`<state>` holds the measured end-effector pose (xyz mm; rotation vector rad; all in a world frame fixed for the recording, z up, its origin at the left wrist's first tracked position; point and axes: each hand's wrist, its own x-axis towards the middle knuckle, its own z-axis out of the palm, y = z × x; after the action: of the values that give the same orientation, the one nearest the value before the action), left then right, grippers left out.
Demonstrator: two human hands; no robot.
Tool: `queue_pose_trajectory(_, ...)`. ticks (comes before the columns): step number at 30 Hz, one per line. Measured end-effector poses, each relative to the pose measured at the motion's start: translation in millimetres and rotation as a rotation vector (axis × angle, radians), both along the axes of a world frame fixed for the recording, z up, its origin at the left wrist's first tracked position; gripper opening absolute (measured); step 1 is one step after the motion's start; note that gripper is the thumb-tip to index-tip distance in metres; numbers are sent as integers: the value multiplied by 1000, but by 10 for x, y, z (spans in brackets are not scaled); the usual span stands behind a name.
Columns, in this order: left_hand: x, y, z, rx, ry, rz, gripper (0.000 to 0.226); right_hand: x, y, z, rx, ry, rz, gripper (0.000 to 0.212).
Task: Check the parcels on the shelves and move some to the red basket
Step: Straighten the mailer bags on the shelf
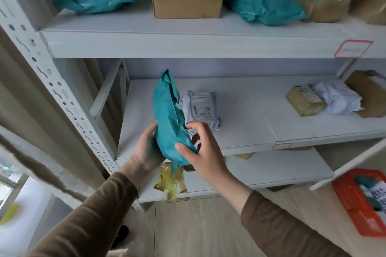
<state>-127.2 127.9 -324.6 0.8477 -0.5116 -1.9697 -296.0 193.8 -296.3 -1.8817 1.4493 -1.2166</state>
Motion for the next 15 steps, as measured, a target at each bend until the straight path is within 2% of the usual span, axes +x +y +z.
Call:
queue_pose_trajectory(3, -123, 47, 180, -117, -134, 56, 39, -321, -35, -72, 219, -270, -195, 34)
queue_pose_trajectory(5, -199, 74, 280, -220, -261, 78, 49, -517, -94, -106, 345, -410, -226, 24)
queue_pose_trajectory(7, -293, 120, 379, -314, -363, 126, 49, -632, -115, -109, 424, -414, -208, 22)
queue_pose_trajectory(10, -427, 184, 477, -480, -564, 235, 42, -695, -119, -72, 460, -440, -183, 29)
queue_pose_trajectory(12, -438, 211, 485, -767, -853, 291, 39, -747, -154, -18, 539, -657, -140, 30)
queue_pose_trajectory(15, -332, 190, 421, -1393, -1321, 358, 41, -881, -205, 76, 708, -1130, 53, 58)
